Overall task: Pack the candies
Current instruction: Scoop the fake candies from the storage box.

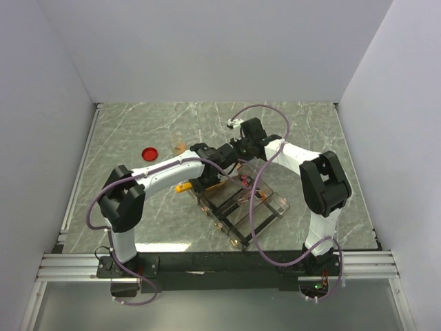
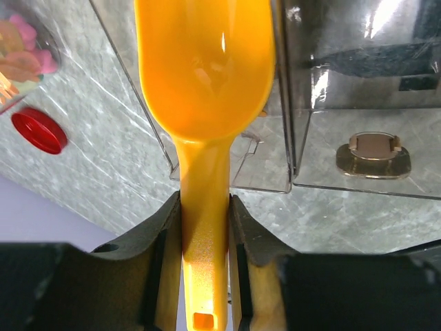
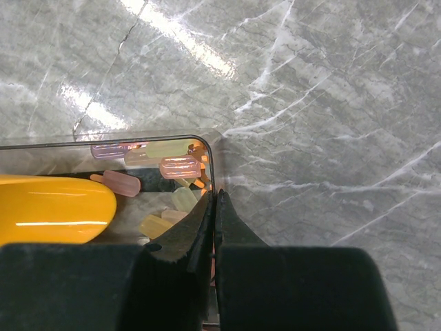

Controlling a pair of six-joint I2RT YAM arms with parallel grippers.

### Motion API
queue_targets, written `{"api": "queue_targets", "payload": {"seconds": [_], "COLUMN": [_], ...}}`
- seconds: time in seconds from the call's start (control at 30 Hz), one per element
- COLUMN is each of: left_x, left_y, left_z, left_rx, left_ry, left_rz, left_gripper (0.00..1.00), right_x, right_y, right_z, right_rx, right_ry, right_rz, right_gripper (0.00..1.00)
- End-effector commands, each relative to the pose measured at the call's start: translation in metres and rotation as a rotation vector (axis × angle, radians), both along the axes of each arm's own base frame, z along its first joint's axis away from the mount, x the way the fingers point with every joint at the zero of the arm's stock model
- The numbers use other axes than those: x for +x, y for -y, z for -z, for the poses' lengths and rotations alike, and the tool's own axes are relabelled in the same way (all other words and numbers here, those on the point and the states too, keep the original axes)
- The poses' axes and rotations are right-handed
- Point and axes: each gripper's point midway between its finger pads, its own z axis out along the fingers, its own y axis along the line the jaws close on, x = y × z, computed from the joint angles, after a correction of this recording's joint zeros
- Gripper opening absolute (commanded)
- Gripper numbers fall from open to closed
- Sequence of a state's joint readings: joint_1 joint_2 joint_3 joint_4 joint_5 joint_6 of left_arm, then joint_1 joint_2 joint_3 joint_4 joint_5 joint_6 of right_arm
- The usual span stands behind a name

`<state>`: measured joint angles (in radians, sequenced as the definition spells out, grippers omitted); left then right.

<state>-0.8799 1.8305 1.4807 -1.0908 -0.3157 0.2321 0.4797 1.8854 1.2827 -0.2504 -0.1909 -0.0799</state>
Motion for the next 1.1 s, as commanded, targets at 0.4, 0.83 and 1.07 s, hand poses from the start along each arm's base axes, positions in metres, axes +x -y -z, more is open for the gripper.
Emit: {"api": "queue_targets", "payload": {"seconds": [0.4,0.83,1.07], "left_x": [-0.021,-0.017,0.011], "left_y": [0.002,-0.015,0.005], "left_z": [-0.013,-0.003,0.003], "left_rx": [-0.057,-0.015,-0.020], "left_ry": [-0.052,-0.068,-0.066], "left_rz": [-0.209,-0.343,-0.332], "left_gripper": [0.01,0.01,0.01], "right_x": [-0.004,-0.005,-0.009], "right_y": [-0.005,-0.010,-0.018], "right_z": [-0.017,-0.018,-0.019], "right_rx": [0.011,0.010,0.016], "right_ry": [0.020,0.022,0.021], "right_rz": [0.003,-0.010,-0.033], "right_gripper": [0.00,0.00,0.00]}}
